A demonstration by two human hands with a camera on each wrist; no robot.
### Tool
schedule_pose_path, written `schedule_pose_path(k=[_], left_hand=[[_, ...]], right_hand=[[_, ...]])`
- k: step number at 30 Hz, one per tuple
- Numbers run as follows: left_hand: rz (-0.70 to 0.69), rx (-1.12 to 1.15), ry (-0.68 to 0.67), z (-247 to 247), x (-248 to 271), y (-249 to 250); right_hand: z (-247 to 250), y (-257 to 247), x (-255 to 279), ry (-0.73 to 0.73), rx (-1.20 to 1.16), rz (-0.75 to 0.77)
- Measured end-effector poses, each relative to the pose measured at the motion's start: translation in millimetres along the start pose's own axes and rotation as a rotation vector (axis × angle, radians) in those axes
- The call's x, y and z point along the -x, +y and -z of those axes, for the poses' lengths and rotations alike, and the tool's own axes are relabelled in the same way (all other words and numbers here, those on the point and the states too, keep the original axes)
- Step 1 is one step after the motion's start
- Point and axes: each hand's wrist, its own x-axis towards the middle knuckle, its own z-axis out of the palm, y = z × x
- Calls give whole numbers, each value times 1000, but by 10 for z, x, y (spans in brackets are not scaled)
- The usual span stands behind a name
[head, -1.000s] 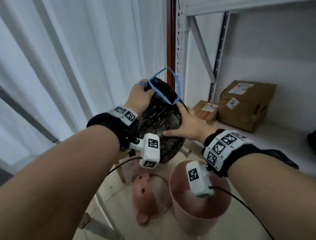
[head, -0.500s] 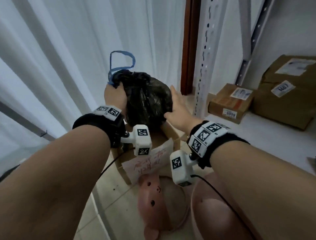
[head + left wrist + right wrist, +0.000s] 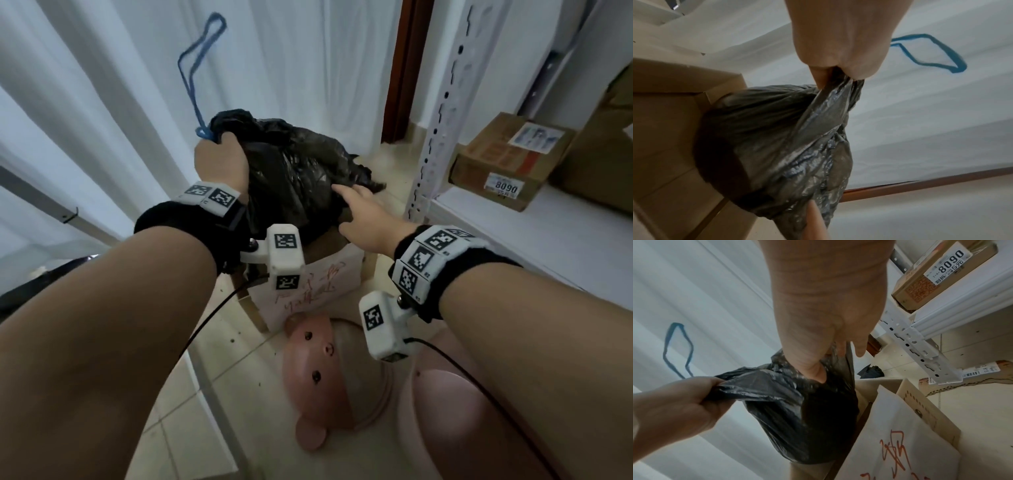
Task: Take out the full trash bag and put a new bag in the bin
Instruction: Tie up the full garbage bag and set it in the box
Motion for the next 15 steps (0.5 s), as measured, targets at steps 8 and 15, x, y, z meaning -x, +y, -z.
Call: schedule_pose_path(k=[8,15], left_hand=[[-95,-15,-137,-31,27,-146],[-150,-198,-384,-151,29,-329]], right_hand=[[-85,-90,-41,-25,63,24],[-192,-34,-111,-81,220,39]])
